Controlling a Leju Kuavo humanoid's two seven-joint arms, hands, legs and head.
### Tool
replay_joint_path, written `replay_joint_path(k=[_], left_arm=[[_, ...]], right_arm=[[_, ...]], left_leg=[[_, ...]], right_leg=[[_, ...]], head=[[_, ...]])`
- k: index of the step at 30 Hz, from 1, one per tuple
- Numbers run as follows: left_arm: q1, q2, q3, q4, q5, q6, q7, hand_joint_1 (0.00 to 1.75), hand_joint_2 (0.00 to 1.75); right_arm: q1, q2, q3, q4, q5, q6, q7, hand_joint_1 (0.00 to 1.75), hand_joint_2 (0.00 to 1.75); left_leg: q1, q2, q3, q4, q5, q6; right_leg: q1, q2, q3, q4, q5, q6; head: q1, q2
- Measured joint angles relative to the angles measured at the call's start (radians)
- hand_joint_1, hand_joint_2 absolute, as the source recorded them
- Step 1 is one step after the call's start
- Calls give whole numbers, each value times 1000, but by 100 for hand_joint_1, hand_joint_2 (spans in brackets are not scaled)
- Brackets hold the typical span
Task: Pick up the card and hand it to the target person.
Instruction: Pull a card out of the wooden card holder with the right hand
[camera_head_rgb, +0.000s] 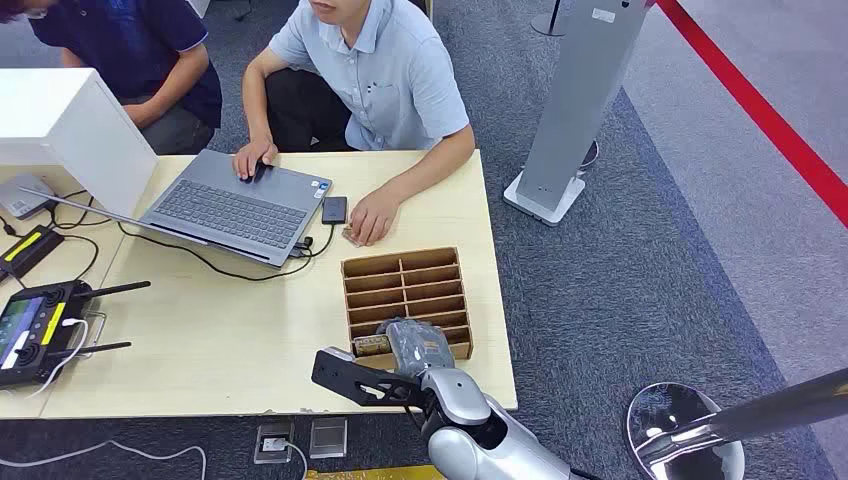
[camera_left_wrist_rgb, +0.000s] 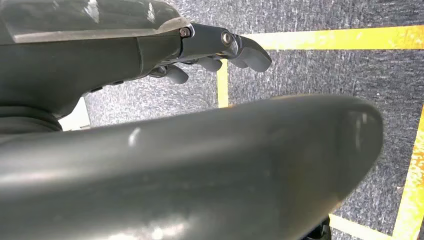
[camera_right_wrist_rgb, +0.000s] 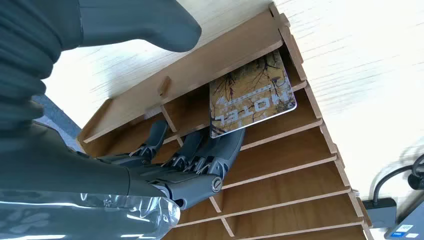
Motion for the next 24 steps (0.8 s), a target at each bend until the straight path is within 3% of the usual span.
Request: replay_joint_path(k=[9, 15, 24], left_arm=[[0, -1, 0, 0, -6, 0, -1, 0, 0], [0, -1, 0, 0, -7, 0, -2, 0, 0], [0, -1, 0, 0, -7, 0, -2, 0, 0]], right_arm=[[-3, 1, 1, 10, -2, -14, 0, 74, 175], [-6, 1, 0, 12, -8, -25, 0, 110, 175], [-9, 1, -1, 18, -8, -31, 0, 120, 175]], left_leg=[[0, 0, 0, 0, 0, 0], [0, 0, 0, 0, 0, 0], [0, 0, 0, 0, 0, 0]], right_leg=[[0, 0, 0, 0, 0, 0], [0, 0, 0, 0, 0, 0], [0, 0, 0, 0, 0, 0]], head=[[0, 0], [0, 0], [0, 0]])
